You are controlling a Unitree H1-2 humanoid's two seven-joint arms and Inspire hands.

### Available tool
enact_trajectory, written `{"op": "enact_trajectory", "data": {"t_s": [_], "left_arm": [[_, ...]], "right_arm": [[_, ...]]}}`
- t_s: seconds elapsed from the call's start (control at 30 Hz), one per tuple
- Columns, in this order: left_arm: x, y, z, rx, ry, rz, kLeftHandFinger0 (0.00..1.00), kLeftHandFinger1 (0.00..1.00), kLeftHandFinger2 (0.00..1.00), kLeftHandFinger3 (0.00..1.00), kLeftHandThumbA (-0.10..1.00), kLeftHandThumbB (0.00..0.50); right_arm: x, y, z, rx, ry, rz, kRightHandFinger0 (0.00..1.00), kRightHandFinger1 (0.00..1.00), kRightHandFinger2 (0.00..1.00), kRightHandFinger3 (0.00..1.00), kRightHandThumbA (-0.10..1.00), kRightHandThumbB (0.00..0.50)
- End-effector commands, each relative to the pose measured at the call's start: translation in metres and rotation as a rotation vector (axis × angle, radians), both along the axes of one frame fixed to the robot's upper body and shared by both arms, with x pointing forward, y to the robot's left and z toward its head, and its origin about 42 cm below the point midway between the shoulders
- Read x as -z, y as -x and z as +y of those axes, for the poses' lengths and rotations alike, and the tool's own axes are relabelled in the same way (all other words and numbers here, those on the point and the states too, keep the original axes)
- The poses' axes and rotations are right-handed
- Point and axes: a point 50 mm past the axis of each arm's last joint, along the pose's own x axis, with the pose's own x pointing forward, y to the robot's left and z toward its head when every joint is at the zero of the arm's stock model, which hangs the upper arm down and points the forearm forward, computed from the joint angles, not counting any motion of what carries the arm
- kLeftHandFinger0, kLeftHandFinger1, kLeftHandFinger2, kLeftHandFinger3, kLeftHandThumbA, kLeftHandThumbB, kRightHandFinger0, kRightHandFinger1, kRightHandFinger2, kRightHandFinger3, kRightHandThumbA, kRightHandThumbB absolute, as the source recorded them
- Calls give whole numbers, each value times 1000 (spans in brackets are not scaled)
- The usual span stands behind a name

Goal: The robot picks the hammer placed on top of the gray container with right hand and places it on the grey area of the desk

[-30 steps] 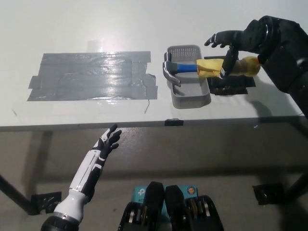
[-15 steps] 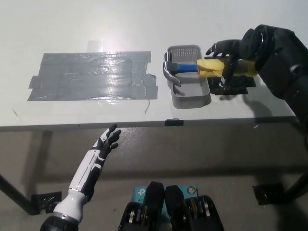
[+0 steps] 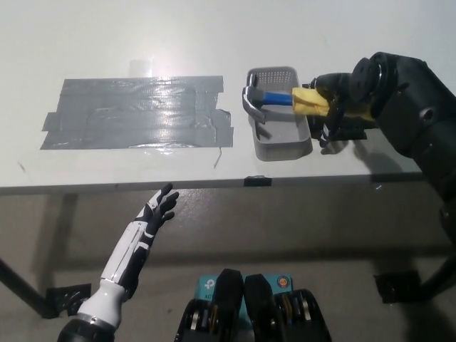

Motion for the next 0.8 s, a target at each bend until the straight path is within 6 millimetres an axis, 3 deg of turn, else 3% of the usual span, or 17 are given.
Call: {"op": "enact_trajectory", "data": {"t_s": [0.0, 0.13, 0.17, 0.2, 0.23, 0.27, 0.3, 0.33, 0.37, 0.4, 0.43, 0.47, 0.5, 0.57, 0.77], "left_arm": [[-12, -1, 2, 18, -6, -48, 1000, 1000, 1000, 1000, 1000, 199], [-13, 0, 1, 23, -7, -49, 1000, 1000, 1000, 1000, 1000, 190], [-13, 0, 1, 24, -9, -48, 1000, 1000, 1000, 1000, 1000, 191], [-14, 0, 1, 25, -11, -48, 1000, 1000, 1000, 1000, 1000, 191], [-14, 0, 1, 24, -9, -47, 1000, 1000, 1000, 1000, 1000, 193], [-14, 0, 1, 24, -8, -48, 1000, 1000, 1000, 1000, 1000, 193], [-14, 0, 1, 23, -8, -48, 1000, 1000, 1000, 1000, 1000, 191], [-14, 0, 1, 23, -7, -49, 1000, 1000, 1000, 1000, 1000, 190], [-14, -1, 1, 23, -6, -48, 1000, 1000, 1000, 1000, 1000, 192], [-15, -1, 2, 23, -7, -49, 1000, 1000, 1000, 1000, 1000, 192], [-15, -2, 2, 22, -11, -48, 1000, 1000, 1000, 1000, 1000, 192], [-15, -1, 3, 23, -9, -46, 1000, 1000, 1000, 1000, 1000, 187], [-14, 0, 3, 23, -8, -44, 1000, 1000, 1000, 1000, 1000, 188], [-15, -1, 3, 27, -6, -45, 1000, 1000, 1000, 1000, 1000, 176], [-15, -2, 3, 31, 3, -46, 1000, 1000, 1000, 1000, 1000, 161]], "right_arm": [[-28, -6, 8, -34, 0, -79, 1000, 1000, 1000, 1000, 1000, 319], [-27, -7, 8, -27, -11, -125, 1000, 1000, 1000, 1000, 1000, 325], [-26, -7, 9, -28, -14, -146, 1000, 1000, 1000, 1000, 1000, 276], [-24, -8, 8, -32, 11, -201, 1000, 1000, 1000, 1000, 1000, 323], [-21, -8, 8, -14, -5, -266, 1000, 1000, 1000, 1000, 869, 293], [-19, -8, 8, -4, -19, -332, 953, 1000, 1000, 961, 485, 220], [-18, -8, 8, -12, -9, -393, 484, 529, 595, 674, 99, 229], [-15, -7, 8, -25, 4, -461, 266, 380, 482, 584, -43, 235], [-12, -5, 7, -46, 27, -575, 13, 149, 319, 399, -98, 269], [-10, -4, 6, -38, 11, -600, 1, 54, 313, 324, -100, 225], [-8, -3, 6, -33, -16, -614, 0, 269, 669, 541, -100, 196], [-5, -2, 6, -44, -26, -642, 50, 405, 822, 721, -100, 166], [-3, -1, 4, -54, -36, -664, 96, 549, 891, 954, -100, 152], [-2, -1, 2, -60, -46, -692, 158, 650, 954, 1000, -100, 123], [-1, -1, -2, -66, -59, -723, 175, 637, 938, 1000, -100, 105]]}}
